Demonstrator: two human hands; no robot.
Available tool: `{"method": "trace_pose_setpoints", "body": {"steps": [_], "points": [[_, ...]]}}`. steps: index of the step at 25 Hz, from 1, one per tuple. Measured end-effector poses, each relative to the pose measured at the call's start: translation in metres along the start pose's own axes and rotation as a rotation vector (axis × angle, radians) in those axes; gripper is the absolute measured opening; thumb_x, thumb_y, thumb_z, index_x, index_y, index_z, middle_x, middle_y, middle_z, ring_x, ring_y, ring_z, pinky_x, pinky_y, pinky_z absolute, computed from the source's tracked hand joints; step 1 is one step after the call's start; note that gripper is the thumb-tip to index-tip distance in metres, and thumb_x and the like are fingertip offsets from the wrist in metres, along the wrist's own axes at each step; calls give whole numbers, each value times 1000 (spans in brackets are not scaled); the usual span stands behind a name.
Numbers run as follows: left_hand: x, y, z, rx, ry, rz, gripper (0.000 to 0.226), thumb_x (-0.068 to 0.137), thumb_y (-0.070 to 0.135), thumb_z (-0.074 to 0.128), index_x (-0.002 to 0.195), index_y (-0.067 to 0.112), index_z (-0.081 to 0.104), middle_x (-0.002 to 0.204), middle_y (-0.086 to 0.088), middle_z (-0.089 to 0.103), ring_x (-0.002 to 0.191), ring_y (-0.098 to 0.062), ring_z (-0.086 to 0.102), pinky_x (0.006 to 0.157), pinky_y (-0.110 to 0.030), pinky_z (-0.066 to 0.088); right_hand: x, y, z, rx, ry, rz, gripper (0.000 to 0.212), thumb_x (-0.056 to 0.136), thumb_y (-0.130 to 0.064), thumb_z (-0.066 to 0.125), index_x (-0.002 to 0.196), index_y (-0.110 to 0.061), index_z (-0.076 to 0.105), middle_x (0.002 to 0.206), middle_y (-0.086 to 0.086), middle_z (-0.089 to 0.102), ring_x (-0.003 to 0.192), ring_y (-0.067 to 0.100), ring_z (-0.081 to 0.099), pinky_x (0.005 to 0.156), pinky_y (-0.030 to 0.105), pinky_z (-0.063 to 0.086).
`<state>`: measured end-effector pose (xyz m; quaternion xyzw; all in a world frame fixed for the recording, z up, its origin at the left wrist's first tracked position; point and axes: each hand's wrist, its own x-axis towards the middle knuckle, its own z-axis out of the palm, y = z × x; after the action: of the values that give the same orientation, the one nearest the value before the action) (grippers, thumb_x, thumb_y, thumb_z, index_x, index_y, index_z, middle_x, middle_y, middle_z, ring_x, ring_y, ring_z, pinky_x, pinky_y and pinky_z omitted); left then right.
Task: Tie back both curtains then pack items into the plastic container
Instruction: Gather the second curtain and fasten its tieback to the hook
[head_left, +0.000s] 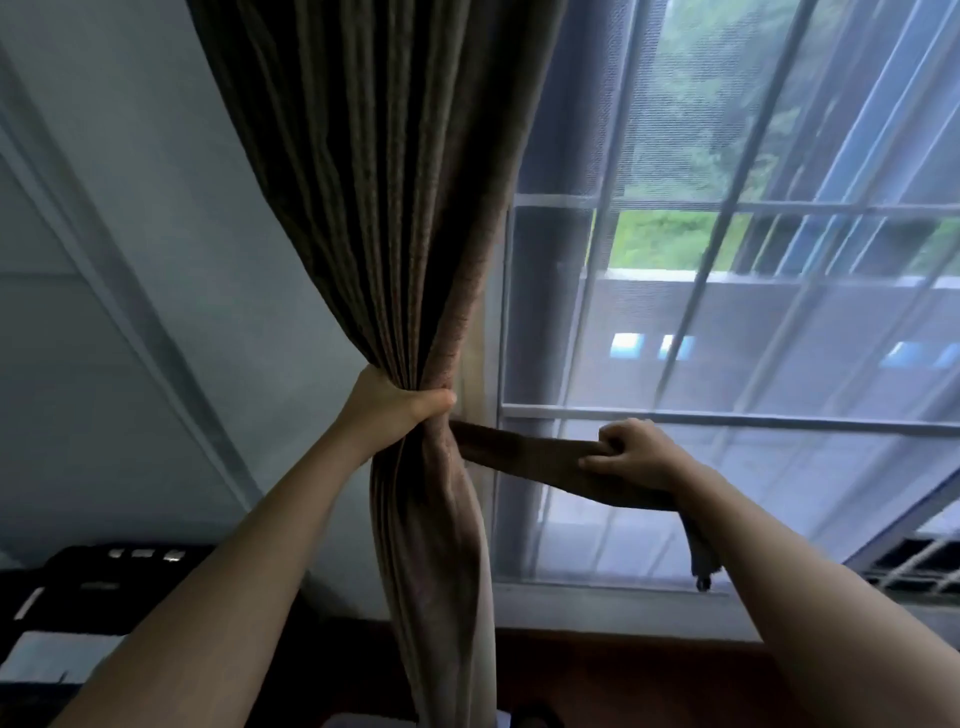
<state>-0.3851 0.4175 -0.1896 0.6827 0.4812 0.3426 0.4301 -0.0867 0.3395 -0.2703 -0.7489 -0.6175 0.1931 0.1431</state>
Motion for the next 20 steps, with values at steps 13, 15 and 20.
{"method": "trace_pose_setpoints", "body": {"steps": [13, 15, 20], "points": [[33, 46, 111, 185, 287, -141, 64, 64, 43, 73, 118, 14, 58, 113, -3, 66, 102, -26, 63, 74, -24, 46, -50, -49, -19, -36, 255, -309, 30, 77, -28, 64, 60, -28, 40, 62, -4, 51, 67, 26, 52, 56, 33, 35], [34, 53, 110, 229, 247, -144, 64, 64, 45, 73, 119, 18, 57, 113, -2, 65, 103, -26, 63, 75, -24, 46, -66, -72, 10, 14, 317, -325, 4, 79, -23, 60, 80, -23, 55, 85, 6, 62, 78, 30, 58, 59, 33, 40], [43, 63, 102, 287, 88, -204, 66, 58, 47, 78, 115, 21, 59, 108, 0, 65, 99, -23, 63, 77, -25, 51, -72, -113, 69, 268, 410, -107, 20, 83, -19, 56, 102, -15, 62, 125, 9, 48, 96, 32, 59, 78, 29, 47]]}}
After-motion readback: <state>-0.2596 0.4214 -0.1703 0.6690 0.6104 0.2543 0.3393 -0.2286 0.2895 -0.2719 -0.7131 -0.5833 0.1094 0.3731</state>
